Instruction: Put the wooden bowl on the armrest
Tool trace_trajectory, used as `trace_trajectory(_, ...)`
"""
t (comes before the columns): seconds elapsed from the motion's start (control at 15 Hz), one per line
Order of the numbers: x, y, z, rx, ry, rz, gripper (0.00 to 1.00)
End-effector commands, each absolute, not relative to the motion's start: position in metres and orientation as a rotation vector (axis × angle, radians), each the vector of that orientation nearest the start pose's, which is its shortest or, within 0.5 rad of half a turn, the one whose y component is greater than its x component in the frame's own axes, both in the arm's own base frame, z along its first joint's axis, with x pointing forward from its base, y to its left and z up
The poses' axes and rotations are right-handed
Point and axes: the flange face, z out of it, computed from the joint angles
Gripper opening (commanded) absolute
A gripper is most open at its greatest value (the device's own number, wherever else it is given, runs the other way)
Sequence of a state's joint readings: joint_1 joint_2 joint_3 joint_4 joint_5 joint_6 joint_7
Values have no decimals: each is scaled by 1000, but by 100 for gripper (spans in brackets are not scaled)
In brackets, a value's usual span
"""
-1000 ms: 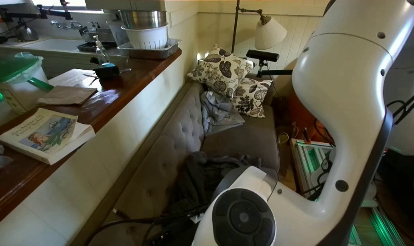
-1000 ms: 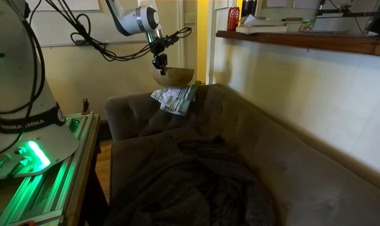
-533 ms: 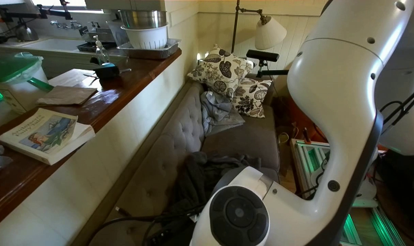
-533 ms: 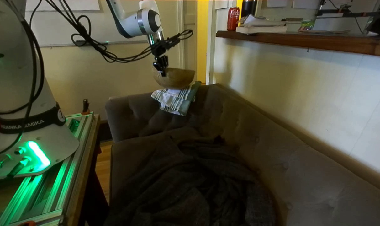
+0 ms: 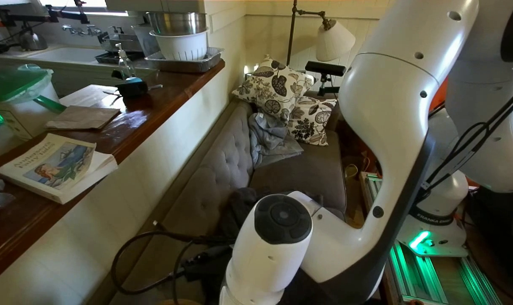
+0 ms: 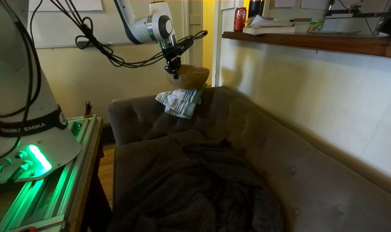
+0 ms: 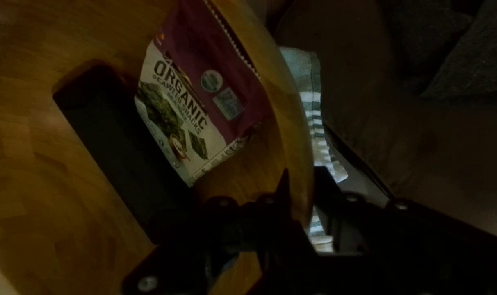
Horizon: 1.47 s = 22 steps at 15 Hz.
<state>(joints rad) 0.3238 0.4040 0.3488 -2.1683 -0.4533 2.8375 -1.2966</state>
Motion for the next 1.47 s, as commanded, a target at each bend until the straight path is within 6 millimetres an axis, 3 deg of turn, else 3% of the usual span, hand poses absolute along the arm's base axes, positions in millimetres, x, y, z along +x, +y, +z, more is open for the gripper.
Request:
trace_trajectory(0.0,443,371,258,1158,2683,515,4)
trace_trajectory(0.2,431,365,251,1144,2689,524,4)
trace_trajectory(0.53,418,372,250,1085,2696,553,4)
trace_trajectory(0.93,428,383,243,1071,2644,466,4)
trace_trajectory(1.4,426,396,234,1054,2641,415,4)
